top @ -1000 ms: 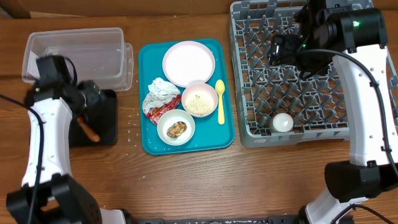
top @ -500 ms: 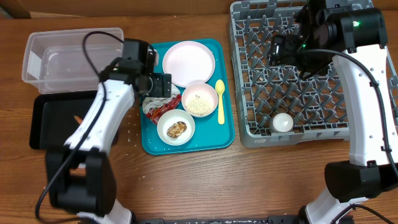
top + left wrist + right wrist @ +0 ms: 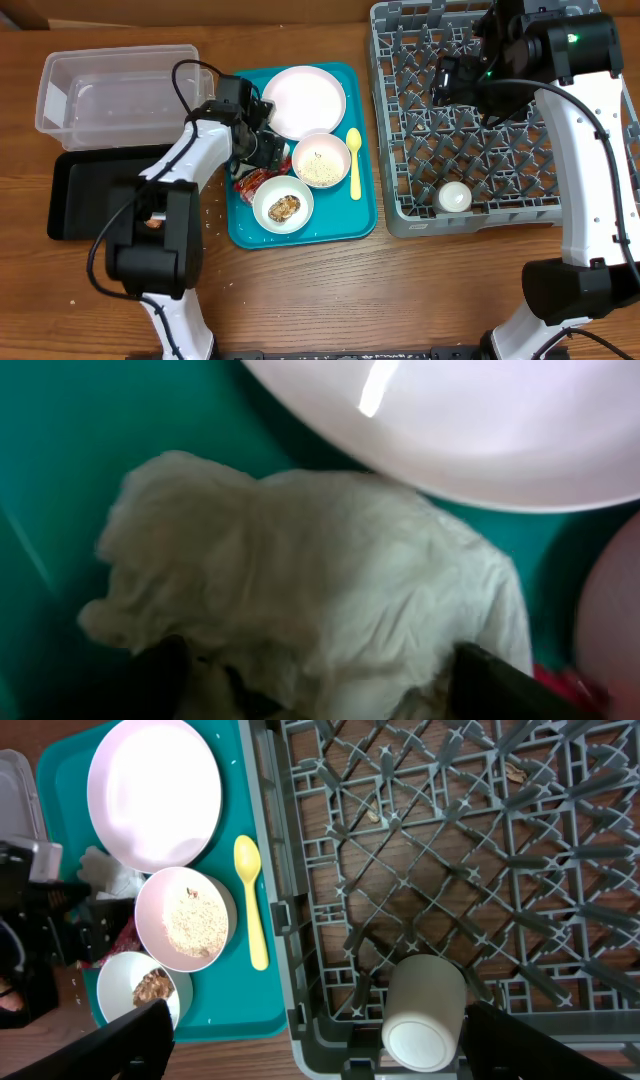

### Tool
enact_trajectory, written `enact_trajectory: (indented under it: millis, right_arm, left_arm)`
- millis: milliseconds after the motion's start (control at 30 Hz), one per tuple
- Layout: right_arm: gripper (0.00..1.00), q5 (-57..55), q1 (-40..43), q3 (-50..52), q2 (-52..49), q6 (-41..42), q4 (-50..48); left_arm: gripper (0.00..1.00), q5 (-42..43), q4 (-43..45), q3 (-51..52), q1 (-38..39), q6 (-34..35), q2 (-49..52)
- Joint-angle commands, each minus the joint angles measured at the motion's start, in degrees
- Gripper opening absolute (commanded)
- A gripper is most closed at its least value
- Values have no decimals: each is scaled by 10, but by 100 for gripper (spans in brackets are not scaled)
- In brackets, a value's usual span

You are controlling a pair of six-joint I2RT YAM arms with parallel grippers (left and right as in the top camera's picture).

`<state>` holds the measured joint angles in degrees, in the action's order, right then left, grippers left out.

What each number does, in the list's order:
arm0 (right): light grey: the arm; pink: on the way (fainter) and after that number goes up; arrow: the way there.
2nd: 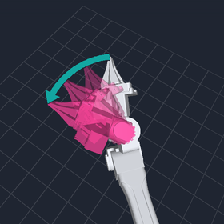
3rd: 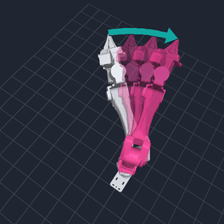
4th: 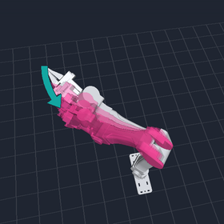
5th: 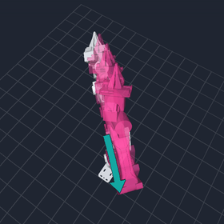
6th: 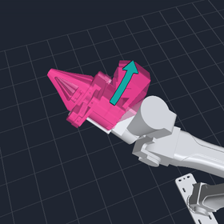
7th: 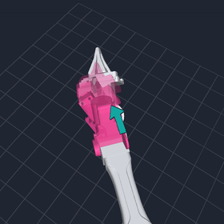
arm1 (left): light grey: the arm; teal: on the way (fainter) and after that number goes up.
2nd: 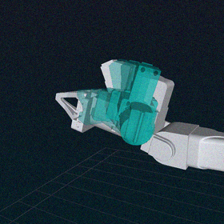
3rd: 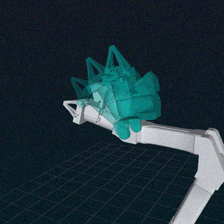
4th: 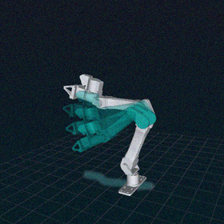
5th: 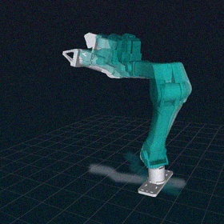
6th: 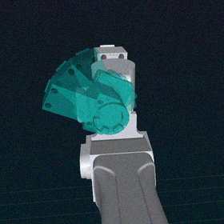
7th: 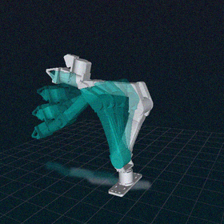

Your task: Sort waste into correct bins and load items into the dishwasher

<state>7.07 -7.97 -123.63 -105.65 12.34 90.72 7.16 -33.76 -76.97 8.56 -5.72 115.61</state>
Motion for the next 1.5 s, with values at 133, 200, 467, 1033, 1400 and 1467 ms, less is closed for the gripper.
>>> enact_trajectory:
  millis: [133, 200, 467, 1033, 1400, 1467]
  right_arm:
    - [95, 1, -3, -8, 2, -2, -2]
    - [95, 1, -3, -8, 2, -2, -2]
    - [95, 1, -3, -8, 2, -2, 0]
    - [95, 1, -3, -8, 2, -2, 0]
    - [95, 1, -3, -8, 2, -2, -2]
    - [95, 1, -3, -8, 2, -2, -2]
  left_arm:
    - [44, 13, 0, -3, 0, -12, 62]
    - [26, 13, 0, -5, 0, -2, 61]
    - [4, 19, -139, -154, 0, 30, 61]
    - [4, -43, -459, -648, -66, 75, 61]
    - [13, -136, -422, -609, -188, 101, 112]
    - [45, -134, -420, -609, -196, 105, 132]
